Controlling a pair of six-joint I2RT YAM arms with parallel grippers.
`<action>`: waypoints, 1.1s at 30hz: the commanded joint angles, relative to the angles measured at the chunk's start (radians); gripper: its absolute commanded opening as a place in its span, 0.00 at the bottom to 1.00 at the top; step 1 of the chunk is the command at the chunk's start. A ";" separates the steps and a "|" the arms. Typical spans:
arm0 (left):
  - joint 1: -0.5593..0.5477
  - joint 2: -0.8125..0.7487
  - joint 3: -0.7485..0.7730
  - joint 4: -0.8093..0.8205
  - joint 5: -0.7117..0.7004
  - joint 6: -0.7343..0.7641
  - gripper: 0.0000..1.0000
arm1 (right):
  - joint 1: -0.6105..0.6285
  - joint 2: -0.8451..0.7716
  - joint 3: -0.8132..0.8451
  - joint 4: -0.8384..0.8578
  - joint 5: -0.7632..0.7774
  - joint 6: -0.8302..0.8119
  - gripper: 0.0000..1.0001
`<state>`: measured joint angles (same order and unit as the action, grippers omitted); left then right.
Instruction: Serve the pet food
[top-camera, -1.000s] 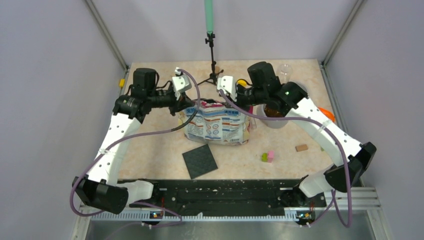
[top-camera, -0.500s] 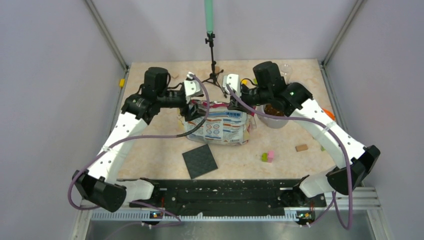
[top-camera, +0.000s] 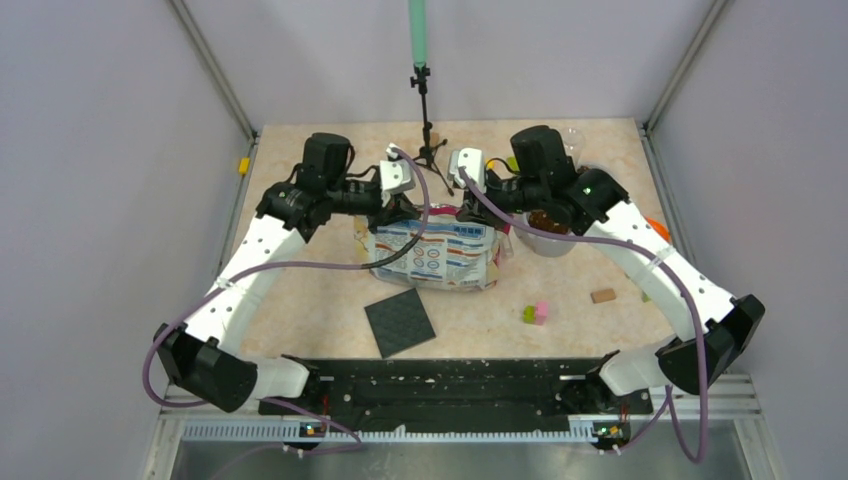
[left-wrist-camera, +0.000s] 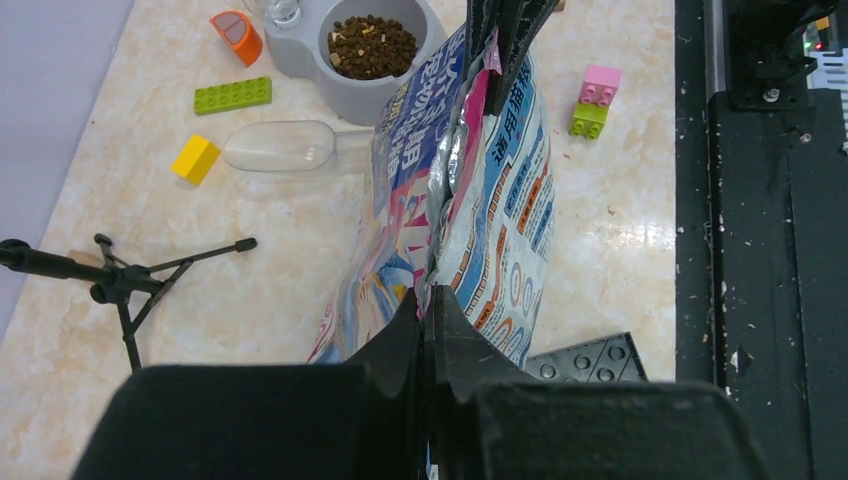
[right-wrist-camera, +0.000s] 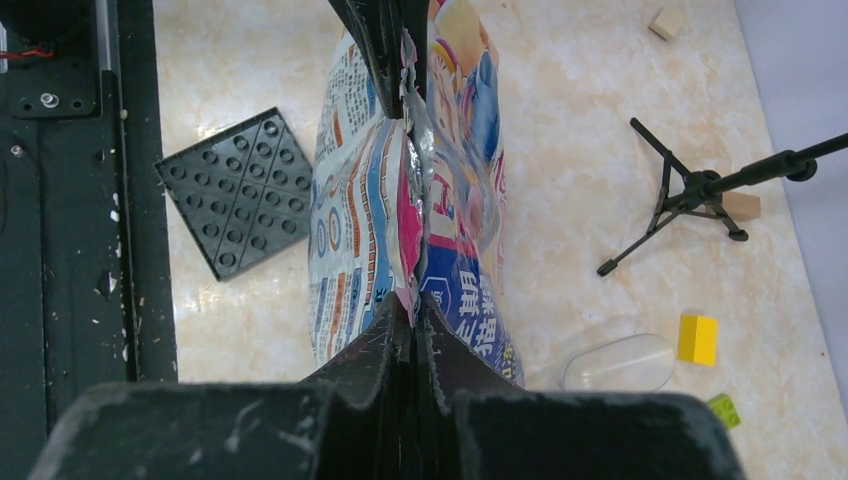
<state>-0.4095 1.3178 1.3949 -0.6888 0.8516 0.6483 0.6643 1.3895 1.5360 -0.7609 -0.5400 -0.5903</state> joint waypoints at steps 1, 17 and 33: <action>0.003 -0.052 -0.011 0.080 0.010 -0.055 0.00 | -0.002 -0.064 0.032 0.051 -0.055 -0.003 0.00; -0.053 -0.060 -0.123 0.272 0.104 -0.193 0.58 | -0.002 -0.102 -0.008 0.085 -0.043 0.010 0.00; -0.077 0.032 -0.030 0.240 0.131 -0.214 0.00 | -0.006 -0.079 0.003 0.108 -0.050 0.015 0.00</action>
<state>-0.4747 1.3399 1.3392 -0.4423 0.9749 0.4225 0.6624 1.3605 1.4994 -0.7490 -0.5396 -0.5812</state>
